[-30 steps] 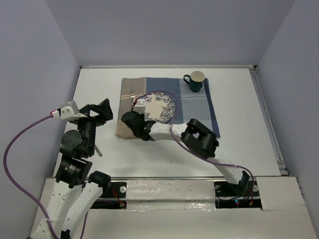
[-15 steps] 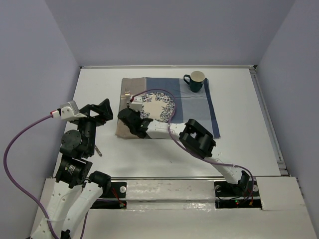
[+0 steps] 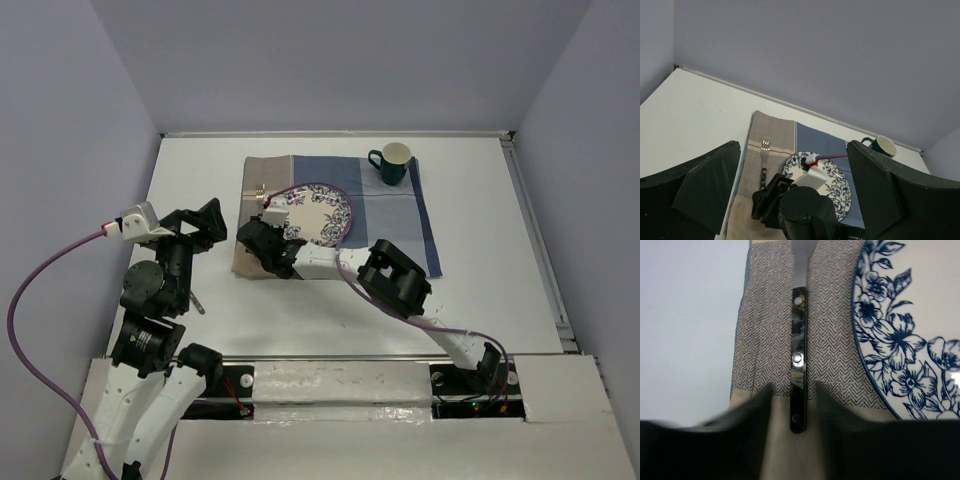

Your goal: Set the dinner table for one person

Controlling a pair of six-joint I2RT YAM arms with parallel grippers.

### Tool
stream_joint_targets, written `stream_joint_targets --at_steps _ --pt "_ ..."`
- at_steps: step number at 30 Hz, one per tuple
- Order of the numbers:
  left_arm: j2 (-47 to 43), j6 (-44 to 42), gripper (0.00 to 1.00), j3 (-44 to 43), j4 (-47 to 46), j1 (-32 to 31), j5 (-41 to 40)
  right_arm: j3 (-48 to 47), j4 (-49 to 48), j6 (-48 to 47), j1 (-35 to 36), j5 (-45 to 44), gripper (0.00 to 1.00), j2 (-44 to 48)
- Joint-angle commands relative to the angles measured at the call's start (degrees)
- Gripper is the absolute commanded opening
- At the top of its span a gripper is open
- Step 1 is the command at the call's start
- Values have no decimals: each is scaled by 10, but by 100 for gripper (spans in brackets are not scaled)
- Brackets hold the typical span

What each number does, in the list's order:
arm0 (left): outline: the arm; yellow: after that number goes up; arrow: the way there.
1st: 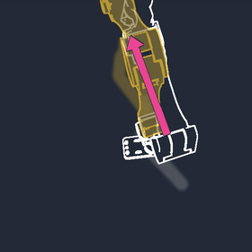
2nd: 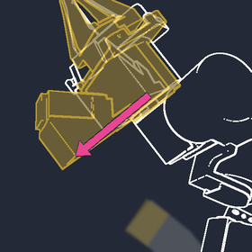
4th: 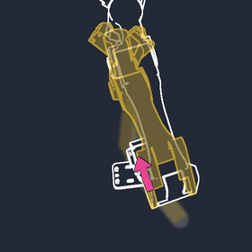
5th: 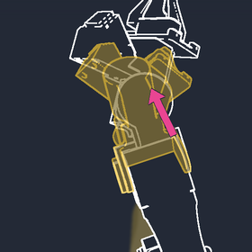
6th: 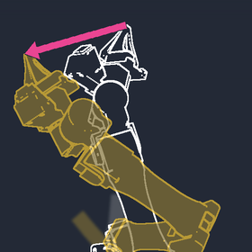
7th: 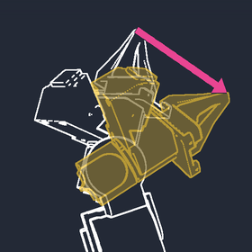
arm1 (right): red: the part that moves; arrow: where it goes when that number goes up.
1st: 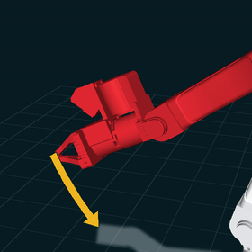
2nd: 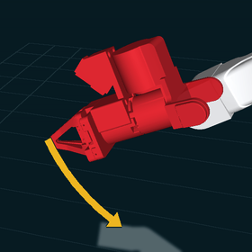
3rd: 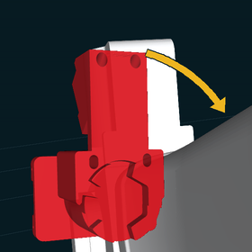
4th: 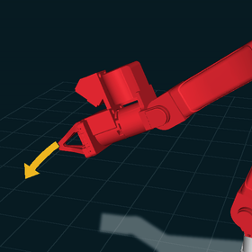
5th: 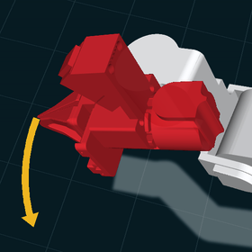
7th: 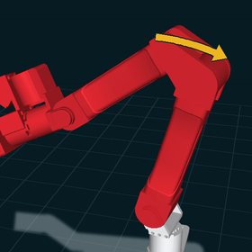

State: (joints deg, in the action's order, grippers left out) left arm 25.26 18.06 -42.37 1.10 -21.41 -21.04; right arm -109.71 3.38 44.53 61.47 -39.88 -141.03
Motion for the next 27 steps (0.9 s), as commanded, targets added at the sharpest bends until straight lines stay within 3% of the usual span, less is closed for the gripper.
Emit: stream_joint_targets --at_steps 1,10,14,17,23,27 --pt "5 -6 99 0 -27 -3 -8 6 -50 -32 1 18 62 22" --pt "20 -4 99 -5 -23 17 -59 42 -159 -207 25 193 64 80" --pt "24 7 99 -5 -30 40 -78 3 -152 -252 50 323 64 58" --pt "10 11 99 -4 -40 62 -81 -57 -93 -283 69 375 68 21" --pt "-3 -1 99 3 -45 87 -84 -176 -16 -334 105 411 76 -55" --pt "-3 -6 99 -2 -42 87 -81 -182 -4 -323 105 406 79 -62"
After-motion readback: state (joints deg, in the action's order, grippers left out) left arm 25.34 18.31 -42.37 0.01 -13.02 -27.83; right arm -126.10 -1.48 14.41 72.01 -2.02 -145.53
